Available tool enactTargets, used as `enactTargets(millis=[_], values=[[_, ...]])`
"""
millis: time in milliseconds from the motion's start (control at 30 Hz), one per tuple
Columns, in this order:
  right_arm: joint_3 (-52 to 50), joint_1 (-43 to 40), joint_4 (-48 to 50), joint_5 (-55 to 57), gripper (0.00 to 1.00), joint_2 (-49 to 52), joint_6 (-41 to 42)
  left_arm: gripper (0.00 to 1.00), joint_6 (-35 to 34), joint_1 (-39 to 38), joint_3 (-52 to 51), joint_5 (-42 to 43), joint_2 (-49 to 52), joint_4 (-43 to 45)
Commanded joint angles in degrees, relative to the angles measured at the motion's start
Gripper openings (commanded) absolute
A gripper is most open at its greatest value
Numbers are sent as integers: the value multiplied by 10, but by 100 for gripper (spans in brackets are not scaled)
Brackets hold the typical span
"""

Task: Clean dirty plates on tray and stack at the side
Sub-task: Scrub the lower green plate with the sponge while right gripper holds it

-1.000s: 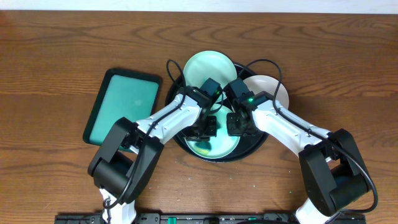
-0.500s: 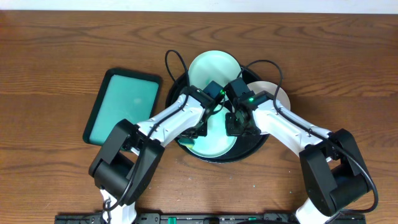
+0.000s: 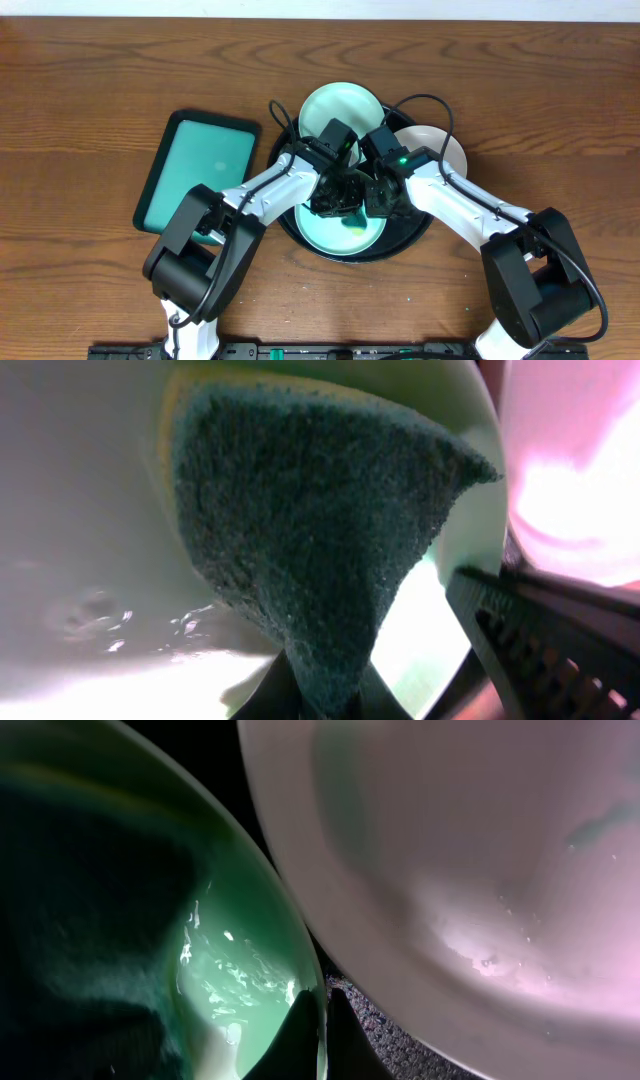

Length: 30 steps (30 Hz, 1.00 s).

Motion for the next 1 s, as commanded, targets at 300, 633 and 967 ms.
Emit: enactTargets(millis=[300,633,967], values=[[0,3,-5,20,1,-5,-6,7,47,-10,-19,190,26,-28],[0,3,-5,20,1,-5,-6,7,5,33,-8,-154,-8,-139],[0,3,-5,20,1,-5,-6,7,-5,71,8,-281,-46,-156]])
